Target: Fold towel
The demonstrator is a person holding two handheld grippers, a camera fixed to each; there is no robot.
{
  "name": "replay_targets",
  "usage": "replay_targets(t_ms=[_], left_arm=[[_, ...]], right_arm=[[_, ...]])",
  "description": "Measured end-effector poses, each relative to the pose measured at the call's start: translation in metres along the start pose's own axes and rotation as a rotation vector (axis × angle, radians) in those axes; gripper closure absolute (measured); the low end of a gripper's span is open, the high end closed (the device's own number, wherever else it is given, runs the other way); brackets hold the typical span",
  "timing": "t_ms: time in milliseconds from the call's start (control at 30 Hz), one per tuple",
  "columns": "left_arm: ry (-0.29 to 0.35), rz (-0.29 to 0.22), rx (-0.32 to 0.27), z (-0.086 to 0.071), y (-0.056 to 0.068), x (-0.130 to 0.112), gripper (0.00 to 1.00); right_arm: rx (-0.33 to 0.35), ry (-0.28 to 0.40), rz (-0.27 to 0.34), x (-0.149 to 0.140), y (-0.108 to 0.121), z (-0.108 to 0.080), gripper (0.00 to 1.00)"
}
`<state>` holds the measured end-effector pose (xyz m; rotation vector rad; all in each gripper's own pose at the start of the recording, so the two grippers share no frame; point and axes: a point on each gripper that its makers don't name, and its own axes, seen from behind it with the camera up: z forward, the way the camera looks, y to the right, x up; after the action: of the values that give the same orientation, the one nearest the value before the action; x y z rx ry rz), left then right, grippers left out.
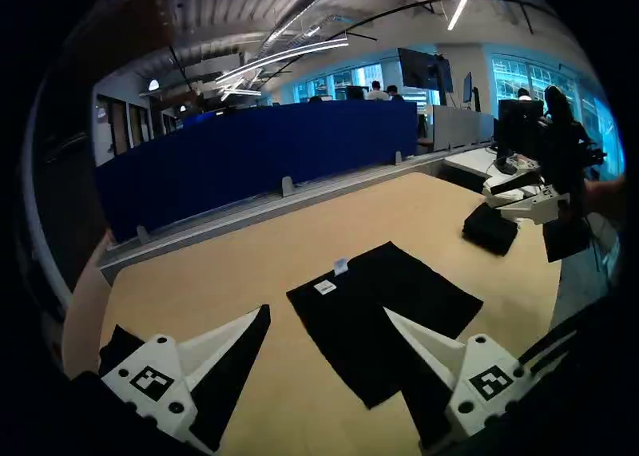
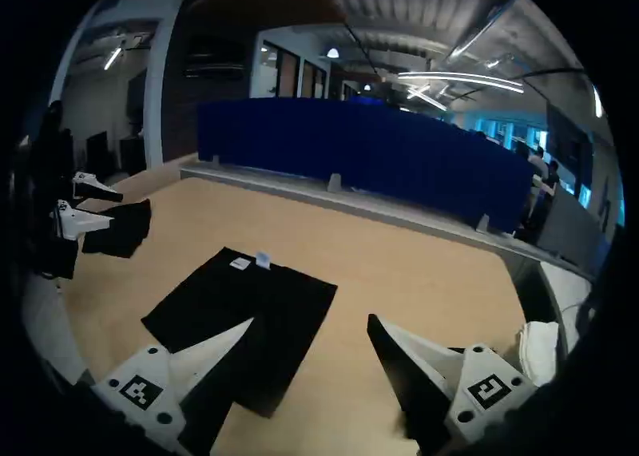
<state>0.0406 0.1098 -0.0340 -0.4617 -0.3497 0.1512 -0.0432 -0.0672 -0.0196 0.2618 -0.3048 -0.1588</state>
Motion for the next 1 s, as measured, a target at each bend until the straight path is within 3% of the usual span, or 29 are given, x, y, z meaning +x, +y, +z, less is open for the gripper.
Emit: replay_targets(t_ms=[300, 1000], left_arm=[[-0.075, 0.005, -0.053, 0.004, 0.015, -0.025, 0.06], [-0.324, 0.037, -0.184, 0.014, 0.060, -0.126, 0.05]], right_arm=[[0.039, -0.065, -0.014, -0.023, -0.012, 0.013, 0.00], [0.113, -0.268, -0.058, -0.124, -0.041, 0.029, 0.01]])
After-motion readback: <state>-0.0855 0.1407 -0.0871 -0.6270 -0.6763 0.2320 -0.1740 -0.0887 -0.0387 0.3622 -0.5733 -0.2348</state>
